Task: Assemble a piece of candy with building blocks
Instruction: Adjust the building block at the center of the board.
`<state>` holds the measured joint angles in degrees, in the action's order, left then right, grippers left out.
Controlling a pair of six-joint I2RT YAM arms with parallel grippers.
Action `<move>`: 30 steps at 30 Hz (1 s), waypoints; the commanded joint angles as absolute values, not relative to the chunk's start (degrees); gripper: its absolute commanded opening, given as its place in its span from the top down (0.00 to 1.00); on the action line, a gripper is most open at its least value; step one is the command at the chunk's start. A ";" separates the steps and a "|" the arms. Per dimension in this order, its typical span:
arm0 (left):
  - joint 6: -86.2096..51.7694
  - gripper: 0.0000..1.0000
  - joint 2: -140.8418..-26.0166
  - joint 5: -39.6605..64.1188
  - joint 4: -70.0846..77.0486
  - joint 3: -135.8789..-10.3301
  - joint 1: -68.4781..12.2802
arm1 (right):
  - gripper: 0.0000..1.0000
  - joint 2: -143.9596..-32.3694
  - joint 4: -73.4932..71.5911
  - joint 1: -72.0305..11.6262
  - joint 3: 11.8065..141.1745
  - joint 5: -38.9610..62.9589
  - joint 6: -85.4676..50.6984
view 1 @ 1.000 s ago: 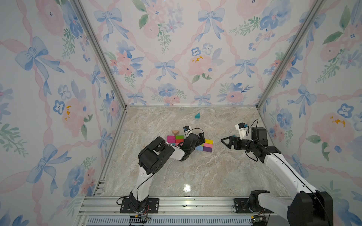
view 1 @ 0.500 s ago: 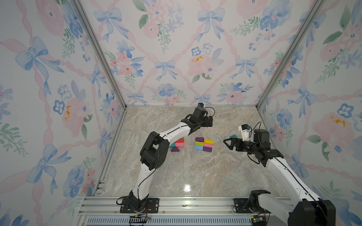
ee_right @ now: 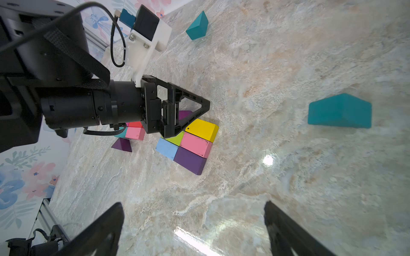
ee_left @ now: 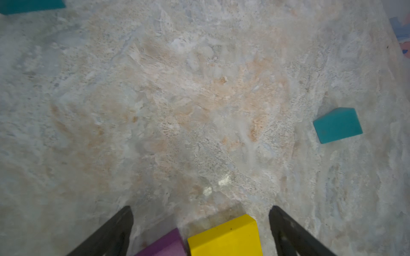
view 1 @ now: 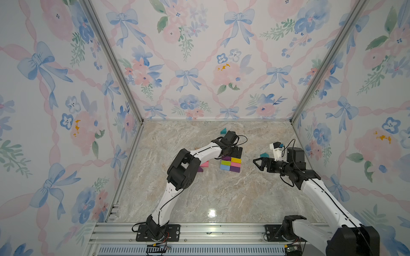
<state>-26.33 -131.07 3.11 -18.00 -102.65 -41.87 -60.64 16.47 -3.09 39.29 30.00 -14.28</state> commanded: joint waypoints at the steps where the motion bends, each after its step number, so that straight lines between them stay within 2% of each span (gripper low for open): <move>1: -24.37 0.02 -133.02 4.83 -19.21 -104.10 -42.45 | 0.01 -60.52 17.92 -2.72 38.72 30.61 -13.32; 30: -24.41 0.02 -132.01 6.42 -19.18 -101.89 -44.31 | 0.01 -60.43 18.61 -1.93 39.77 30.51 -12.05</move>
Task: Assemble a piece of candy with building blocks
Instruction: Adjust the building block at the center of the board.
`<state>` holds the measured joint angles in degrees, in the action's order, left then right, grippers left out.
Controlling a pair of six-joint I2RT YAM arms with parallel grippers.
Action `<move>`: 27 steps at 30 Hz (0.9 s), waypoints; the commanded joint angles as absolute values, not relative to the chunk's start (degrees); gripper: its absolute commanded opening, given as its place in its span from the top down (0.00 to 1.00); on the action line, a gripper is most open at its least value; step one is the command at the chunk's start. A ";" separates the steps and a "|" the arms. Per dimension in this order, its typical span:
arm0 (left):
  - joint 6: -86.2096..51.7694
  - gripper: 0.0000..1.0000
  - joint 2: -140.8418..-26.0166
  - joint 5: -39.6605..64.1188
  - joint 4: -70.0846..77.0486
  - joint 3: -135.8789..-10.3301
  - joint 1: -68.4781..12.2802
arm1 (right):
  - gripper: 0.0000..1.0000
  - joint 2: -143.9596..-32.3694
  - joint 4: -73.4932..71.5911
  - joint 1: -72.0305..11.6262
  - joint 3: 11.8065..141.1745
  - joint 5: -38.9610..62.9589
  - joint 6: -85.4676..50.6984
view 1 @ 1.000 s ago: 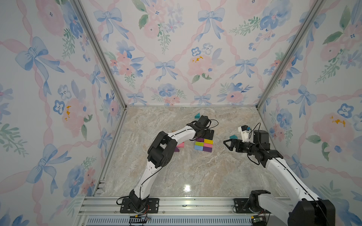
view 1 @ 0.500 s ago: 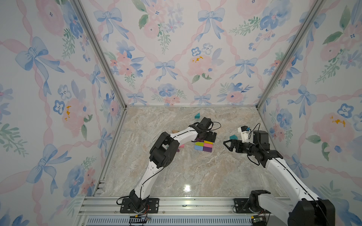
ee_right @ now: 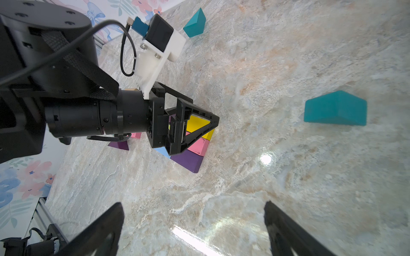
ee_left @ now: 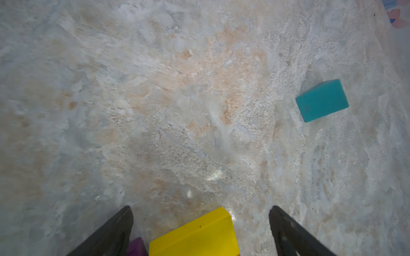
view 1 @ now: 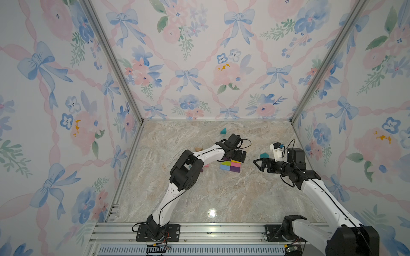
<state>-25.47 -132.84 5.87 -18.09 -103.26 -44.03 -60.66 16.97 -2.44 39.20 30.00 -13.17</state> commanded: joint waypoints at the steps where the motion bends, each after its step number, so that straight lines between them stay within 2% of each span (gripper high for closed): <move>1: -24.43 0.02 -132.01 6.33 -19.17 -101.70 -44.36 | 0.01 -60.41 18.76 -1.91 39.68 30.50 -11.97; 17: -23.58 0.02 -130.27 4.56 -19.18 -106.47 -43.10 | 0.01 -61.19 22.35 -1.84 41.40 27.80 -10.33; 23: -24.37 0.02 -124.89 -0.20 -19.04 -98.20 -41.31 | 0.01 -62.35 25.03 -1.79 42.71 24.23 -9.43; 27: -25.86 0.02 -122.06 -1.04 -15.75 -92.00 -40.94 | 0.01 -61.88 21.89 -1.83 41.45 24.35 -12.49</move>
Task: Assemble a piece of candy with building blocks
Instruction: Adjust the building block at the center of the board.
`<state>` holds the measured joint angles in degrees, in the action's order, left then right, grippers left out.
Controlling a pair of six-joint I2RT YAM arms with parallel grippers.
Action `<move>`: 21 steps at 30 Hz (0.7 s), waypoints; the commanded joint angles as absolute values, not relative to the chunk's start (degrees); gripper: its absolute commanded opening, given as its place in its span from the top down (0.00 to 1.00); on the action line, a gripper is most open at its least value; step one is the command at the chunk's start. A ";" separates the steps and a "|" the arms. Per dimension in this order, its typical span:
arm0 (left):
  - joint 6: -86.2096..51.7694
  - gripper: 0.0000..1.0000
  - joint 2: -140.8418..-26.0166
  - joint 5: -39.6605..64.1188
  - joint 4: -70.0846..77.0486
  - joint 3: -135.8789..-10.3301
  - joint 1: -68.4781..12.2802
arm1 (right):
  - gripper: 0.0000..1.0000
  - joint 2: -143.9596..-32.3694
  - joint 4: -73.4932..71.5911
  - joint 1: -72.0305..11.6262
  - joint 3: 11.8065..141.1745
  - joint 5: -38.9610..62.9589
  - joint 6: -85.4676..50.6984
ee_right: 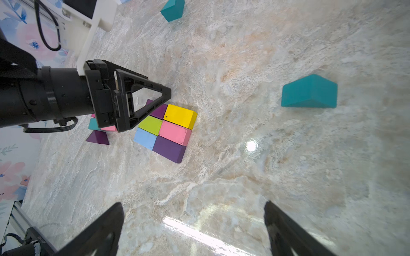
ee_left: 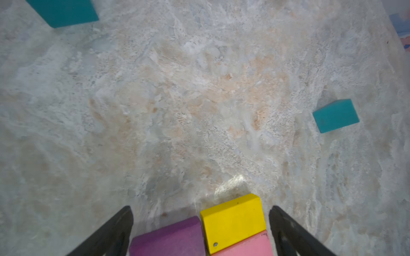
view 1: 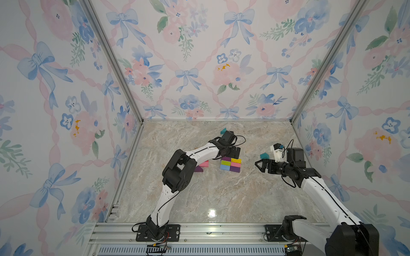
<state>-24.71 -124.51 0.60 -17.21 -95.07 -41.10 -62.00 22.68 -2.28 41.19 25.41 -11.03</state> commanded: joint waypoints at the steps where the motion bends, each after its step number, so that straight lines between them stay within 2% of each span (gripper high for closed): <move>1: -27.19 0.02 -120.80 0.24 -12.85 -89.69 -40.48 | 0.01 -61.62 19.58 -1.85 40.35 25.33 -14.01; 5: -34.56 0.02 -116.11 5.27 1.80 -78.35 -37.73 | 0.01 -61.40 14.11 -2.75 37.54 26.33 -18.53; 13: -44.75 0.02 -111.50 3.28 23.77 -61.29 -37.21 | 0.01 -59.98 12.31 -3.74 35.95 25.14 -20.53; 21: -51.03 0.02 -112.87 1.86 36.48 -54.85 -38.30 | 0.01 -60.13 12.70 -3.90 36.28 24.96 -19.81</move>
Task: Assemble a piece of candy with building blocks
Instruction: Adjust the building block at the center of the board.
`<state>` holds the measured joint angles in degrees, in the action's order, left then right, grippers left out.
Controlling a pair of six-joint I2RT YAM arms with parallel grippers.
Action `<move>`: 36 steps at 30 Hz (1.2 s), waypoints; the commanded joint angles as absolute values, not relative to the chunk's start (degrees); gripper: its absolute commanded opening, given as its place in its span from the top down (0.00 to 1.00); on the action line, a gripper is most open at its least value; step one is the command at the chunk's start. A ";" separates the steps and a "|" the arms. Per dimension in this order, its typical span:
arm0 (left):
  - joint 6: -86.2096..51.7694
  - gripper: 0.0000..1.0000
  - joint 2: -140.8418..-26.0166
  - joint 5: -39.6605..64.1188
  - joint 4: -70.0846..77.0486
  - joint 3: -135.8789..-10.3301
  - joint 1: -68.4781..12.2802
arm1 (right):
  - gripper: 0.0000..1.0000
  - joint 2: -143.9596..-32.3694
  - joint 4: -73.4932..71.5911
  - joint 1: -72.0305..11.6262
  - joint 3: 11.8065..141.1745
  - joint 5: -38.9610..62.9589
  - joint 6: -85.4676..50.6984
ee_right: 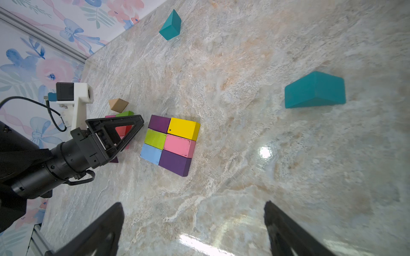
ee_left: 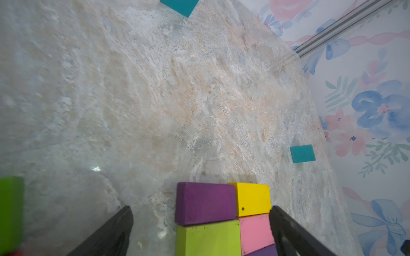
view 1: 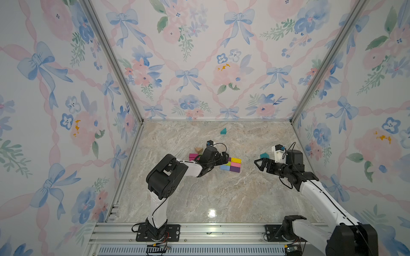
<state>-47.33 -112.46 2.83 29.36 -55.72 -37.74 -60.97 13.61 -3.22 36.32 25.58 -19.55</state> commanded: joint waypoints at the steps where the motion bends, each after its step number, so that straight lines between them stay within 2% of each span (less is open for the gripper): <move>1: -51.23 0.02 -113.38 1.70 36.74 -55.18 -38.56 | 0.01 -60.20 12.58 -3.93 36.20 25.04 -19.84; 17: -57.61 0.02 -116.94 -6.75 42.28 -53.32 -41.91 | 0.01 -60.60 13.07 -3.86 36.42 25.73 -18.13; 36: -61.50 0.02 -119.30 -9.93 44.47 -53.24 -43.77 | 0.01 -60.29 13.36 -3.02 36.21 25.93 -17.65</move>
<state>-60.14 -117.64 -8.43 45.32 -53.93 -43.35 -60.97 13.21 -3.16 36.32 25.65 -18.85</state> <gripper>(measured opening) 0.980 0.990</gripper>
